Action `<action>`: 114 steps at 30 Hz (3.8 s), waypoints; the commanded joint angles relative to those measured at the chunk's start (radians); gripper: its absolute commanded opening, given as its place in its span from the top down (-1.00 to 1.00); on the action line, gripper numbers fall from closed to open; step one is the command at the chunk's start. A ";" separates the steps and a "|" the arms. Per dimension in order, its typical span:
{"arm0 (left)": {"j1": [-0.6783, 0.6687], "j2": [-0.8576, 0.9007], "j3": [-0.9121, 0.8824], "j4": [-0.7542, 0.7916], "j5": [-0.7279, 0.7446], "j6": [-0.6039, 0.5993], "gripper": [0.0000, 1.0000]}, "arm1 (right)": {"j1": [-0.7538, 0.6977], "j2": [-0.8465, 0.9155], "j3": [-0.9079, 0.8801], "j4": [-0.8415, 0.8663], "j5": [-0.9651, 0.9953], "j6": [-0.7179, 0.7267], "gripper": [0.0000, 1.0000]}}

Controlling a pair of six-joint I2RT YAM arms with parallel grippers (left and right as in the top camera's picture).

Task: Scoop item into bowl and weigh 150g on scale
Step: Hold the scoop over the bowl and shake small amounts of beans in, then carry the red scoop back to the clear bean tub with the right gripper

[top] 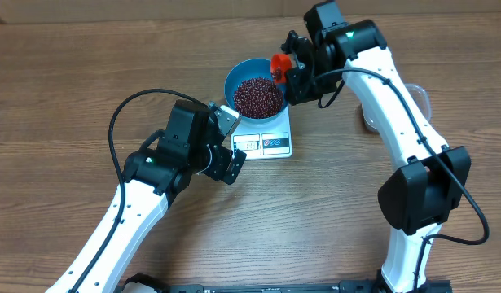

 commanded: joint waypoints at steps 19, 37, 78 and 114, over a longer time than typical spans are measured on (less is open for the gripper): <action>-0.006 0.008 -0.003 0.004 -0.005 -0.006 -0.99 | -0.008 -0.007 0.033 0.009 -0.044 -0.031 0.93; -0.006 0.008 -0.003 0.004 -0.005 -0.006 -0.99 | 0.099 -0.007 0.033 0.019 0.212 -0.018 0.93; -0.006 0.008 -0.003 0.004 -0.005 -0.006 -0.99 | -0.082 -0.022 0.033 -0.001 -0.184 -0.111 0.92; -0.006 0.008 -0.003 0.004 -0.005 -0.006 -0.99 | -0.688 -0.280 -0.015 -0.357 -0.467 -0.341 0.92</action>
